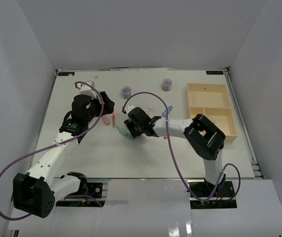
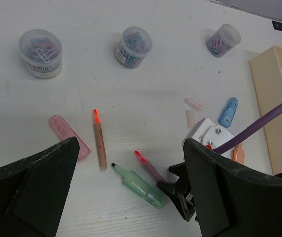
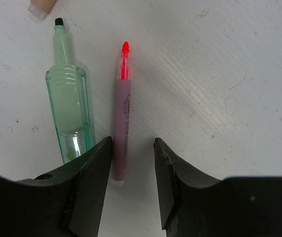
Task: Sort the stationery into containers
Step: Pick up the pen from the center of the board.
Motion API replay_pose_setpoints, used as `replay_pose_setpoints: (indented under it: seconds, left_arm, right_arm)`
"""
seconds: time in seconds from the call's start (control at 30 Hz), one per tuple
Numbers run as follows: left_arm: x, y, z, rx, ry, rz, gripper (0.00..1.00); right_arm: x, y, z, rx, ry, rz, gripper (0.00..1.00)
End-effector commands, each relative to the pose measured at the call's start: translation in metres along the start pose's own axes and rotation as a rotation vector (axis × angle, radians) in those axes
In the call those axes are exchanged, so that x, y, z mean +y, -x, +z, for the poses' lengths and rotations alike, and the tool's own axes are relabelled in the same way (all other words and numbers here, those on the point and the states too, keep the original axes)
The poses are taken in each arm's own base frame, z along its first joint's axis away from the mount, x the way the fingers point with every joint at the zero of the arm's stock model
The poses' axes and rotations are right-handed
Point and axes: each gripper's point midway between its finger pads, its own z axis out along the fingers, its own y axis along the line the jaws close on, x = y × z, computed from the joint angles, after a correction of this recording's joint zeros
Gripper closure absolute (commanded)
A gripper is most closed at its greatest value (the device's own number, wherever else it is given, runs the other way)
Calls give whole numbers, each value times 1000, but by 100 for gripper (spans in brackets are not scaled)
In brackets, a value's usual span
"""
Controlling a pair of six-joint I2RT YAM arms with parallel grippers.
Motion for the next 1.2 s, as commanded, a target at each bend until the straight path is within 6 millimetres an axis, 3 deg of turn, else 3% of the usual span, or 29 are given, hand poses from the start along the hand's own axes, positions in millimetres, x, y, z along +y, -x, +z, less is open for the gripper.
replay_pose_setpoints:
  seconds: [0.0, 0.6, 0.77, 1.0, 1.17]
  left_arm:
    - [-7, 13, -1, -24, -25, -12, 2]
    - [-7, 11, 1, -16, -32, -19, 2]
    - [-6, 10, 3, -11, -28, -21, 2]
    - [-13, 6, 3, 9, -72, -22, 2]
    - [-19, 14, -1, -11, -96, -16, 2]
  right_arm:
    - [0, 0, -12, -13, -11, 5, 54]
    - [-2, -25, -24, 48, -1, -26, 60]
    - [1, -32, -22, 62, 20, -51, 66]
    - [3, -28, -26, 41, 37, -65, 90]
    - [1, -12, -42, -38, 29, -29, 92]
